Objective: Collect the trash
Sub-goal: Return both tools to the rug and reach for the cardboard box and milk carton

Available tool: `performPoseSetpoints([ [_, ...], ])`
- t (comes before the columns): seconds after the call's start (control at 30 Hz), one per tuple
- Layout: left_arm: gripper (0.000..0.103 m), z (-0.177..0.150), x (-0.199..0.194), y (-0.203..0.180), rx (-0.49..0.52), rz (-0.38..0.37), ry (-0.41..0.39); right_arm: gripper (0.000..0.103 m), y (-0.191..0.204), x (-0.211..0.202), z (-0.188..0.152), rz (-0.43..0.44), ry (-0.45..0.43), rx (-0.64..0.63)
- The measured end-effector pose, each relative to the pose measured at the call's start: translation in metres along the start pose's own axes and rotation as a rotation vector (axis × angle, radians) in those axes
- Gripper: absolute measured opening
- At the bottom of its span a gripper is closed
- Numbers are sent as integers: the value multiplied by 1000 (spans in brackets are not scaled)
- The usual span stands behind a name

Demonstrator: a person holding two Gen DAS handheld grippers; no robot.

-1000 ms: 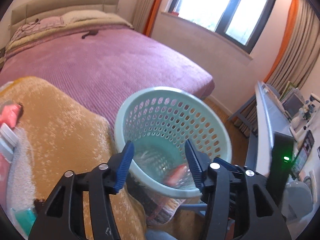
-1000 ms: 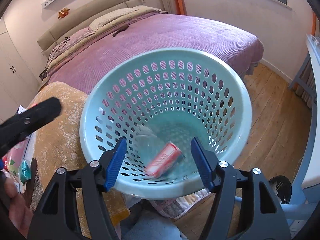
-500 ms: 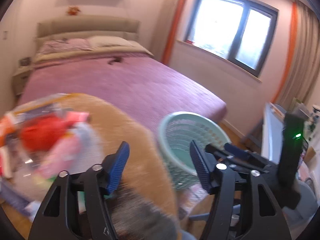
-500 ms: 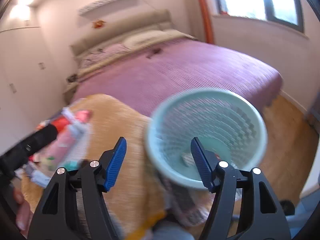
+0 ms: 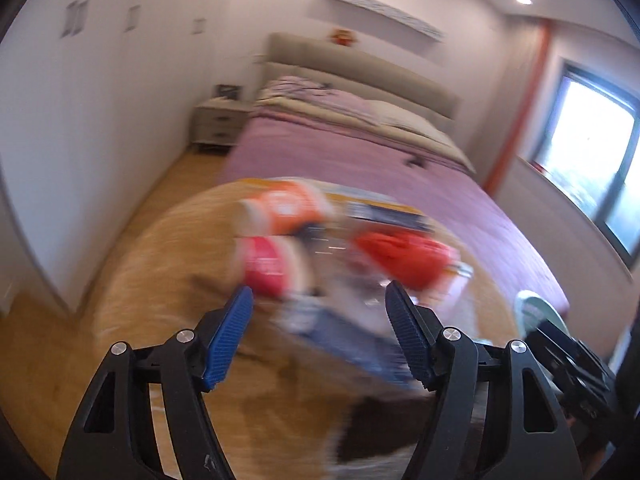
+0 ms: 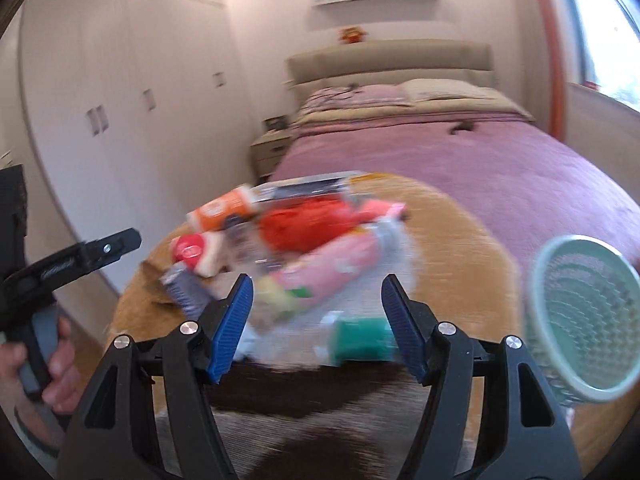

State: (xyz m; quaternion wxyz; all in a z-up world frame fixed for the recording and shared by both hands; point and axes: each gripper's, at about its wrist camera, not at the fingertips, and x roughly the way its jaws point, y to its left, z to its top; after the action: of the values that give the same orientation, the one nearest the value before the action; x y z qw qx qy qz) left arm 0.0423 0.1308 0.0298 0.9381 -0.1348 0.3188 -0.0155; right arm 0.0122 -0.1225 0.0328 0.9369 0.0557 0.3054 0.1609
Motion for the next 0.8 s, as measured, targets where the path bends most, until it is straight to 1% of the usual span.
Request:
performPoseSetpoints([
  [0.07,67,4,0,27,-52,34,8,63,17,9,-2,25,13,-32],
  [0.17,67,5,3,53,-110,67,34,63,39,23,-7,62,49,-68],
  [0.3,67,4,16,74,-176,53,98,63,60,44,-13,99,89,-108],
  [0.4,68,3,34,78,-208,39,143,63,69,58,-17,104,118,-140],
  [0.43,72,2,43,82,-234,26,162,63,72,60,-17,106,126,-147],
  [0.47,74,3,47,84,-255,24,170,63,74,63,-19,107,136,-156],
  [0.53,74,2,56,88,-284,27,182,63,78,69,-22,108,151,-170],
  [0.63,74,2,71,86,-300,40,198,63,79,78,-26,104,174,-178],
  [0.73,74,5,80,82,-291,81,199,63,76,83,-28,112,192,-170],
  [0.8,74,5,85,77,-266,130,200,63,76,87,-30,115,211,-170],
])
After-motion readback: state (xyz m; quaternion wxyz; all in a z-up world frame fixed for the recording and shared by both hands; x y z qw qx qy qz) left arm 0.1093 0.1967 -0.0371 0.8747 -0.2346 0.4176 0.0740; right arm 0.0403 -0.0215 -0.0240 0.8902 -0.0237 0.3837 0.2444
